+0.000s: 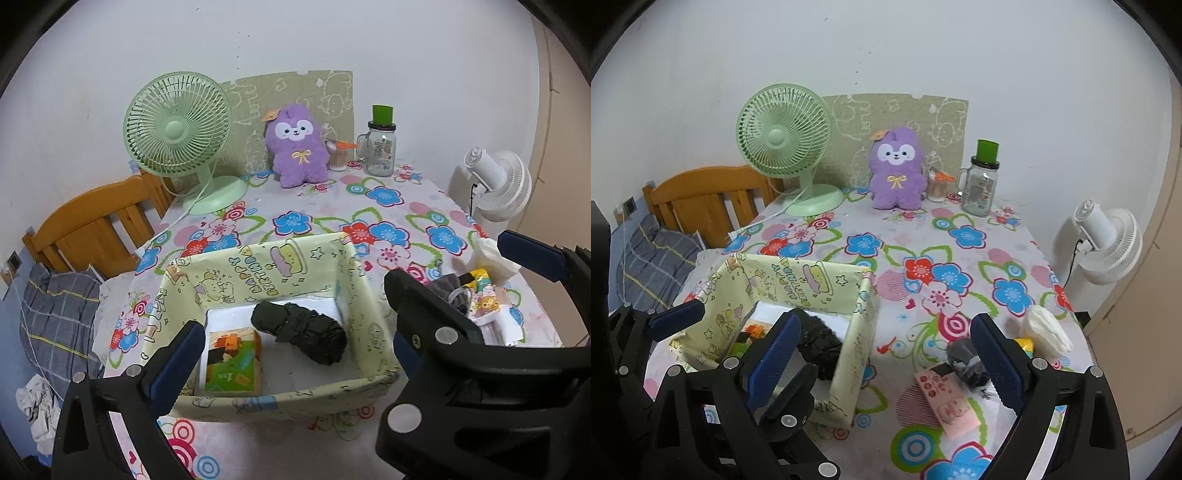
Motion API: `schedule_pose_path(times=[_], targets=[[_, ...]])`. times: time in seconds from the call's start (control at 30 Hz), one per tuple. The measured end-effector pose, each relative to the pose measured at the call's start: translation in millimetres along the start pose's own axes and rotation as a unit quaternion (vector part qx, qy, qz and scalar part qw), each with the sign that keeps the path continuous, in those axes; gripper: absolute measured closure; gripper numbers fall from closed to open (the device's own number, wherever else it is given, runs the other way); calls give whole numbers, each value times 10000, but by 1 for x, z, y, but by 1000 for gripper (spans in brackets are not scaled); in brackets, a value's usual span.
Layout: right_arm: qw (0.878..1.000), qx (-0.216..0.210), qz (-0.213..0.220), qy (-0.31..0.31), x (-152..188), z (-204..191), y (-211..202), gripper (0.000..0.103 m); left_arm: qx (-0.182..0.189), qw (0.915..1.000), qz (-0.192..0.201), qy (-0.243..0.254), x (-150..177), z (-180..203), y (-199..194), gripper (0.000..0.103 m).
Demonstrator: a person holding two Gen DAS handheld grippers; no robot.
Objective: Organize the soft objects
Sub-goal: 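Withdraw both tools from the box back toward the item pile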
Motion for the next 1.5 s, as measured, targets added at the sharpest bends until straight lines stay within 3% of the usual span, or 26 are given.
schedule_pose_path(times=[0.73,1.17,1.5], targets=[[9992,96,382,96,14,47,-42,2,147,9993,346,27,4,49,-38,0],[9988,218,388,208,29,79,-50,2,317,9986,365,214,6,84,-42,0],[9967,562,458,368,36,115,-53,2,541,9973,347,363,-1,116,-36,0]])
Point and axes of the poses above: each gripper's, at about its wrist camera, not at the fingertips, and y roughly the way its jaws point, z to its right, x to its underside, the point moved 4 cm from there along y, roughly the way its jaws point, and after that the axes turned 15 degrees about -z, right-handed, at the moved point
